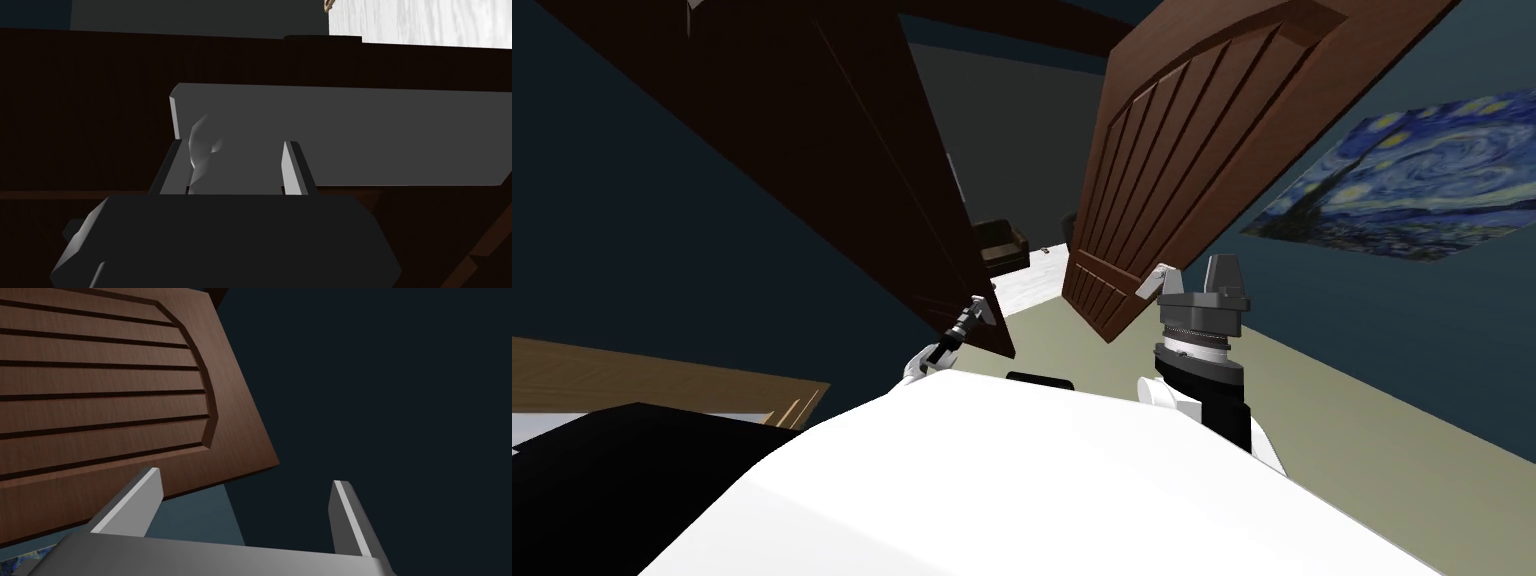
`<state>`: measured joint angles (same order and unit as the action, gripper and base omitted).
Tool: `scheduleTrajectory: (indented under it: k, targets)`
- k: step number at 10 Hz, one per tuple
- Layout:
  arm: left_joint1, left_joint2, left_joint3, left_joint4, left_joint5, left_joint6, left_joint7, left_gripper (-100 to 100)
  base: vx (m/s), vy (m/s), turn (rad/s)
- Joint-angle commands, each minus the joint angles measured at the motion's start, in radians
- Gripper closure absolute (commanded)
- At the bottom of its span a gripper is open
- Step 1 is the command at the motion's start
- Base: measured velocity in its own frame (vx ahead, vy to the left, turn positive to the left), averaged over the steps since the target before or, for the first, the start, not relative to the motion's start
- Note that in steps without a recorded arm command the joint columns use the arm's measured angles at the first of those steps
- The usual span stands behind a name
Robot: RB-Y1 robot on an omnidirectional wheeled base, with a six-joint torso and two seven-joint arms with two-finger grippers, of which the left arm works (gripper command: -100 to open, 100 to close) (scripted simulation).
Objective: Pull the door open
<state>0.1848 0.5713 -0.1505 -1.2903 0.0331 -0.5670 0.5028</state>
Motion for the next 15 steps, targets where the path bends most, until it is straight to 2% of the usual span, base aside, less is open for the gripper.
scheduleTrajectory:
  k: [1,5,6,9,15]
  targets:
    - [0.023,0.023,-0.007,-0.007,-0.001,-0.026,0.015,100,-0.214,0.113,-0.128]
    - [0.055,0.072,-0.022,-0.008,-0.002,-0.087,0.049,100,-0.205,0.116,-0.109]
    - [0.054,0.062,-0.025,-0.011,-0.004,-0.078,0.042,100,-0.091,0.034,-0.017]
    - [0.062,0.088,-0.036,0.006,-0.01,-0.121,0.065,100,-0.179,0.097,-0.144]
    - [0.068,0.127,-0.048,0.029,-0.017,-0.183,0.097,100,-0.158,0.101,-0.105]
